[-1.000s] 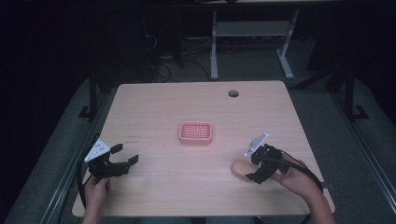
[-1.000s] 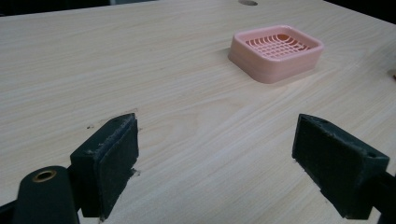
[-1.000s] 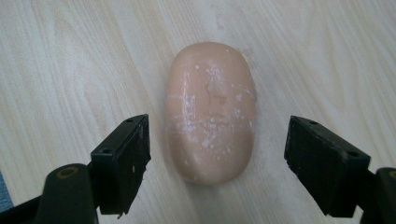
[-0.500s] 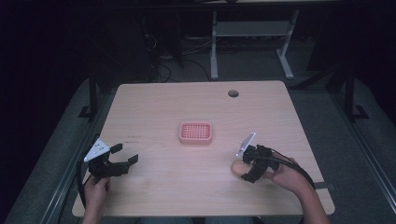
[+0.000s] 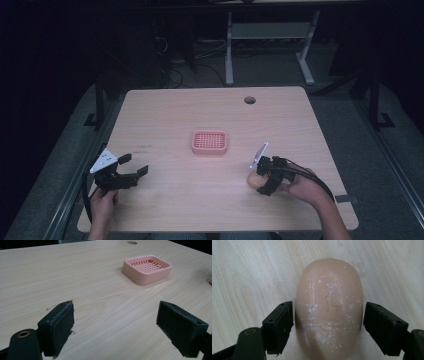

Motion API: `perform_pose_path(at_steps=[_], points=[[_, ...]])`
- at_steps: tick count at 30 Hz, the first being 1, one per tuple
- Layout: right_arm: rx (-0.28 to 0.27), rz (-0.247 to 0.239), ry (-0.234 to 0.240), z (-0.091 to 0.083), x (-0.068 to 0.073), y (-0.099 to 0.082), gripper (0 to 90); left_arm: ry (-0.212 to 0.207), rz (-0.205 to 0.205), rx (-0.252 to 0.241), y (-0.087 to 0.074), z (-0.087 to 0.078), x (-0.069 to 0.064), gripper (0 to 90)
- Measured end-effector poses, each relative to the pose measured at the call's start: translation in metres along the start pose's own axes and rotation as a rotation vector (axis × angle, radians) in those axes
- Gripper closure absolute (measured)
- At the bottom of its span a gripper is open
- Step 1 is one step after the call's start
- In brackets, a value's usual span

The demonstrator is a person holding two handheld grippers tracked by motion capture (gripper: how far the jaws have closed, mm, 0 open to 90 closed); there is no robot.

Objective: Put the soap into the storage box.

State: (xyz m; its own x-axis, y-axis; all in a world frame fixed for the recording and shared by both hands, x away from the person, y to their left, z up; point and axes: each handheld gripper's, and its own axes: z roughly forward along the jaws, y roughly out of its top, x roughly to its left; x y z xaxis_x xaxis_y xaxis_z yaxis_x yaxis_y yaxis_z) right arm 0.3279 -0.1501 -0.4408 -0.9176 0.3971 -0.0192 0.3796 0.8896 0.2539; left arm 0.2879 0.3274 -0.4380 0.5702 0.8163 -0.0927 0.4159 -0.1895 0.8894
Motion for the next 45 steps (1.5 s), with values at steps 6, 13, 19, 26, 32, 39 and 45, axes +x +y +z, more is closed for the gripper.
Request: perform_pose_path(at_steps=[6,13,19,26,32,39,45], points=[[0.012,0.0,0.002,0.003,-0.001,0.002,25.8,0.002,-0.004,-0.003,0.0,0.0,0.0,14.3],[0.019,0.001,0.014,0.004,-0.002,0.003,30.7,0.0,-0.004,-0.006,0.0,0.0,0.0,14.3],[0.02,0.005,0.017,0.004,-0.002,0.003,31.5,0.002,-0.009,-0.006,0.0,-0.001,0.0,14.2],[0.022,-0.01,0.018,0.003,-0.002,0.004,31.8,0.007,-0.016,-0.011,0.0,-0.002,0.001,14.3],[-0.002,-0.006,0.02,-0.001,-0.003,0.004,32.0,0.008,-0.018,-0.014,0.0,-0.002,0.002,14.3],[-0.063,0.002,0.019,-0.011,-0.005,0.004,32.0,0.007,-0.014,-0.01,0.0,-0.002,0.001,14.3],[-0.086,0.002,0.009,-0.017,-0.007,0.007,32.0,0.007,-0.015,-0.016,0.0,-0.002,0.002,14.3]])
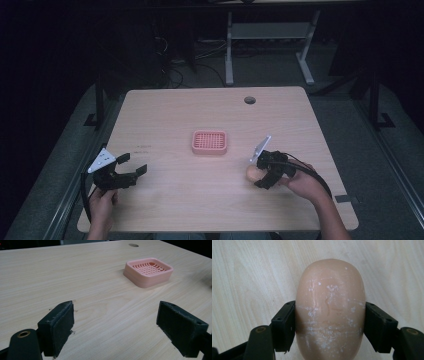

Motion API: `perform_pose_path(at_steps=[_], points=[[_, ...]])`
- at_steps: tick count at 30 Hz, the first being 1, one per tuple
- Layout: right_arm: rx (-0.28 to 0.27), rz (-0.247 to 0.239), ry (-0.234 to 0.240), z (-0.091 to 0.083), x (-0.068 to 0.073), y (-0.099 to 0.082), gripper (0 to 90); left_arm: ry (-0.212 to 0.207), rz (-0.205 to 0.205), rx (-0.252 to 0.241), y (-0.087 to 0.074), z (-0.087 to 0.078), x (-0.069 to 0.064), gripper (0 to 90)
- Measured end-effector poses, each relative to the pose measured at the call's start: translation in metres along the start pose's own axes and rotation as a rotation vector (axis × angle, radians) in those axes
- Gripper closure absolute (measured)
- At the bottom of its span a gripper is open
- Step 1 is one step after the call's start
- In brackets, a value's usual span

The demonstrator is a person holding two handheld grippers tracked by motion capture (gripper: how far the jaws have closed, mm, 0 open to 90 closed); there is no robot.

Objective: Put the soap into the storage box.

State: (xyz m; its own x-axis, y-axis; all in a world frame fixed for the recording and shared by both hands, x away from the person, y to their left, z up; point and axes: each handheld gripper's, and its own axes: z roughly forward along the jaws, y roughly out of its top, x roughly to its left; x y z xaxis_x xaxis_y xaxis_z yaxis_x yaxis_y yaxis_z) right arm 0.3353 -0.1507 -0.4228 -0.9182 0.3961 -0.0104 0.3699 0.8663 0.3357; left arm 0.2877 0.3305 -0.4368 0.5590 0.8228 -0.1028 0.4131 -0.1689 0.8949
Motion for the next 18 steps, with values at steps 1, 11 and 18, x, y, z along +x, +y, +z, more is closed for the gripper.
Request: perform_pose_path(at_steps=[1,11,18], points=[[-0.001,0.001,0.0,-0.001,-0.001,0.001,31.9,0.001,-0.003,-0.003,0.0,0.0,0.0,14.3],[-0.031,0.006,0.003,-0.006,-0.007,0.008,31.9,-0.004,-0.002,0.001,-0.001,0.0,-0.001,14.3],[-0.05,0.021,0.019,-0.009,-0.013,0.01,32.0,-0.007,0.004,-0.002,0.0,-0.001,-0.002,14.3]])
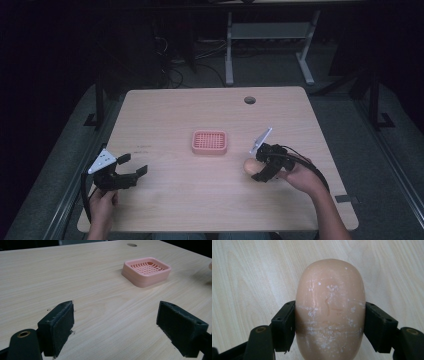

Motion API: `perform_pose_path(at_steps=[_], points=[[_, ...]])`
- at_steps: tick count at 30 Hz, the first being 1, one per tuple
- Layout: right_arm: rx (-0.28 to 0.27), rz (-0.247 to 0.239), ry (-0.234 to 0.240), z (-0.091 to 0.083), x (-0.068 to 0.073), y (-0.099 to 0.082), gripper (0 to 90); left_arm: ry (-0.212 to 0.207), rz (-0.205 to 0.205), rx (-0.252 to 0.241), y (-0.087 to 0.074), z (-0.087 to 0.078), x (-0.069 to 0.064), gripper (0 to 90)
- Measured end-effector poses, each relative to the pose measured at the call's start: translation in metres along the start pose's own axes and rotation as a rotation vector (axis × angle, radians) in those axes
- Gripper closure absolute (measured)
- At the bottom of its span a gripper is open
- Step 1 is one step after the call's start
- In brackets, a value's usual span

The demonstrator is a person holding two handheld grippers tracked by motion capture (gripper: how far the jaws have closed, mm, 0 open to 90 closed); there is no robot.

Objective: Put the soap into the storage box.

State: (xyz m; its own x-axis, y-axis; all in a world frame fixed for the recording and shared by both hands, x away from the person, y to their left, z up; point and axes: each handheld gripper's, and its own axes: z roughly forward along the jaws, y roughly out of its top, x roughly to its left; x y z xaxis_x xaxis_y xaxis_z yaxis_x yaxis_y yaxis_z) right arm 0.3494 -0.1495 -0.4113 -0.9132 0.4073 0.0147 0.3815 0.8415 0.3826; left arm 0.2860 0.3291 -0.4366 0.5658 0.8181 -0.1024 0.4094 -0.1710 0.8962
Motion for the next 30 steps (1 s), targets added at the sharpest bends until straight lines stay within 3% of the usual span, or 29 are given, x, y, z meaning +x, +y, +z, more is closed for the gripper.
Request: perform_pose_path(at_steps=[30], points=[[-0.013,-0.032,-0.002,-0.012,-0.018,0.038,31.9,-0.001,0.003,0.0,0.002,0.0,0.0,14.3]])
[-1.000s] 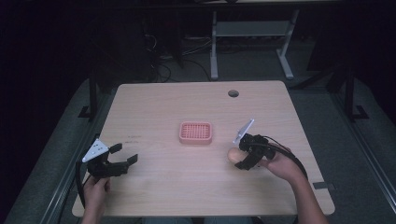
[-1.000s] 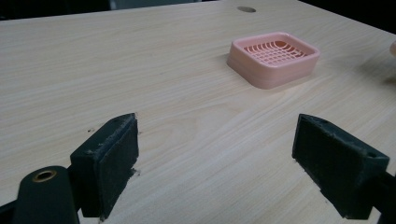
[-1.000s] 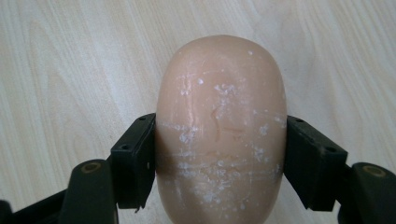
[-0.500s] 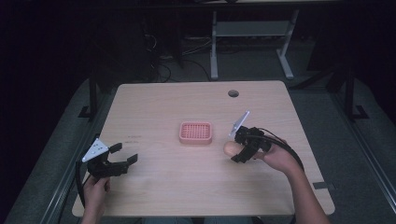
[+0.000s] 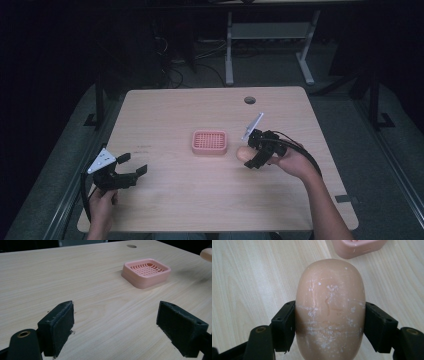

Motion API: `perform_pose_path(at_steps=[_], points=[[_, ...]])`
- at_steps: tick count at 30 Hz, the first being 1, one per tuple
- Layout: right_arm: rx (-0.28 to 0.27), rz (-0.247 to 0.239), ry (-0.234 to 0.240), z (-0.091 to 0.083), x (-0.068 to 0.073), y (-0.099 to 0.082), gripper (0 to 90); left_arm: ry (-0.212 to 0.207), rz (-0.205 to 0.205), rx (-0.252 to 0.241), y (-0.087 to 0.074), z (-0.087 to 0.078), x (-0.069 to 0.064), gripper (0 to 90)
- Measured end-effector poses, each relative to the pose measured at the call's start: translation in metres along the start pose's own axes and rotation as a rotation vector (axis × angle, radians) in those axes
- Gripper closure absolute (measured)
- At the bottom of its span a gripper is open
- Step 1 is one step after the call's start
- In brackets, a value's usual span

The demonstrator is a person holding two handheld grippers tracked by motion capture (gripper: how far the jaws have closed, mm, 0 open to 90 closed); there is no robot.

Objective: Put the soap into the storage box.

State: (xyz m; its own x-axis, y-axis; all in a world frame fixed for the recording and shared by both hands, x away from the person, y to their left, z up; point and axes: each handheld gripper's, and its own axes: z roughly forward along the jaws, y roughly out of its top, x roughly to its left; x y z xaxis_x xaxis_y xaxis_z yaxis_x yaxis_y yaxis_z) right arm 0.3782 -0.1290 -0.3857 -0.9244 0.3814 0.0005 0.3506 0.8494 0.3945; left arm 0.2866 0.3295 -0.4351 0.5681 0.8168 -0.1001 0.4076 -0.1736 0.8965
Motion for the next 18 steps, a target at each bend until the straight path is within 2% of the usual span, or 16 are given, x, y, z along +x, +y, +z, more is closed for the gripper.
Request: perform_pose_path(at_steps=[18], points=[[-0.003,-0.018,-0.002,-0.006,-0.01,0.025,31.9,0.001,-0.003,-0.006,0.001,-0.001,0.001,14.3]])
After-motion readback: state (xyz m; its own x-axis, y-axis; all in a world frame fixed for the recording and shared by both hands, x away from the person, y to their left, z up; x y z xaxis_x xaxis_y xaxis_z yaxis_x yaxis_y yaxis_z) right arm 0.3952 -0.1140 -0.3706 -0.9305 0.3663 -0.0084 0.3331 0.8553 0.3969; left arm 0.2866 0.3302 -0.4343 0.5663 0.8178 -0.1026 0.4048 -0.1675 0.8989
